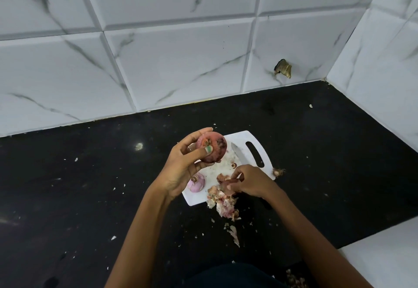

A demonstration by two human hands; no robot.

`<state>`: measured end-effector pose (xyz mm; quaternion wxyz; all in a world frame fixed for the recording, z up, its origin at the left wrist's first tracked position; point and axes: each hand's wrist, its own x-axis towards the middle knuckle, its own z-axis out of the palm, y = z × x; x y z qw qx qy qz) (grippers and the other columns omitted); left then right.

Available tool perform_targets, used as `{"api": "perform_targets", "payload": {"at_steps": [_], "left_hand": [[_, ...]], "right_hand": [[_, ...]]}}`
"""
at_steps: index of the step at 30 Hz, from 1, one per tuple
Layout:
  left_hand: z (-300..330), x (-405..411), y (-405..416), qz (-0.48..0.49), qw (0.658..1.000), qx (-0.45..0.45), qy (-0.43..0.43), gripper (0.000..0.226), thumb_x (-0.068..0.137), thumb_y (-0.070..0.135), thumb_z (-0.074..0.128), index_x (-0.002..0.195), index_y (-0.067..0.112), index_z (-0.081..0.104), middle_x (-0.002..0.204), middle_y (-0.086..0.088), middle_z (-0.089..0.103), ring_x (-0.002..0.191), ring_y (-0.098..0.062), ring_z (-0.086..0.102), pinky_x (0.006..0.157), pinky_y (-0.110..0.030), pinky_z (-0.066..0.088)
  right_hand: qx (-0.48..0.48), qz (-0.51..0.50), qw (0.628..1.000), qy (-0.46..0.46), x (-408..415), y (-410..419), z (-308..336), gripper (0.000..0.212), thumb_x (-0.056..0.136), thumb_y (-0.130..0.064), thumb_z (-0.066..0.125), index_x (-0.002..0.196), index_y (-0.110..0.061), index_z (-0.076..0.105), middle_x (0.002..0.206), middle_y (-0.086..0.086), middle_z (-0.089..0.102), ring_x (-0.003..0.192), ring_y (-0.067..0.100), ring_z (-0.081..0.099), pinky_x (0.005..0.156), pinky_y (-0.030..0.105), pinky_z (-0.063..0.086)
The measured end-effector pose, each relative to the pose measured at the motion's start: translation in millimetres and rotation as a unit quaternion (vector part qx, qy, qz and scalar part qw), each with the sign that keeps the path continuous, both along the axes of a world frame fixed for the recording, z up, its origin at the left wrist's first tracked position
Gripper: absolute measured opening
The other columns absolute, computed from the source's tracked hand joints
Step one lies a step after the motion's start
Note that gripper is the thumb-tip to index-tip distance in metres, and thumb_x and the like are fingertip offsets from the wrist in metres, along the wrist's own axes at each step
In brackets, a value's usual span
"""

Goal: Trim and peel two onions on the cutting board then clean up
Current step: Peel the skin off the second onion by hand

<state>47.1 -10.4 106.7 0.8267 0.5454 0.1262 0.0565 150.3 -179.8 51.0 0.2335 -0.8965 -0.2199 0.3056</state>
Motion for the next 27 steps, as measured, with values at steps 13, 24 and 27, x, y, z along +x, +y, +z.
{"api": "perform_targets", "payload": {"at_steps": [13,24,27], "left_hand": [[7.1,2.6,-1.9,0.012,1.000,-0.006,0.001,0.044,0.089,0.026,0.053,0.131,0.013,0.058,0.128,-0.010,0.064,0.115,-0.030,0.062,0.083,-0.034,0.057],[8.8,1.5,-3.5,0.016,1.000,0.009,0.008,0.037,0.092,0.009,0.056,0.128,0.017,0.060,0.122,-0.010,0.067,0.103,-0.023,0.069,0.079,-0.030,0.058],[8.5,2.7,-4.3,0.018,0.999,0.029,0.004,0.037,0.091,0.009,0.057,0.127,0.017,0.062,0.122,-0.010,0.067,0.105,-0.023,0.069,0.080,-0.031,0.058]], "right_hand": [[0.335,-0.064,0.939,-0.043,-14.9,17.0,92.1,0.030,0.082,-0.032,0.072,0.108,-0.018,0.066,0.097,-0.005,0.066,0.078,0.017,0.070,0.064,0.035,0.061],[0.314,-0.099,0.941,-0.077,-18.3,22.0,88.3,0.031,0.076,-0.023,0.074,0.105,-0.018,0.067,0.089,-0.010,0.067,0.080,0.009,0.068,0.075,0.032,0.059],[0.305,-0.086,0.944,-0.094,-16.8,21.2,90.5,0.030,0.075,-0.022,0.074,0.105,-0.018,0.069,0.088,-0.013,0.066,0.081,0.005,0.065,0.071,0.021,0.056]]}}
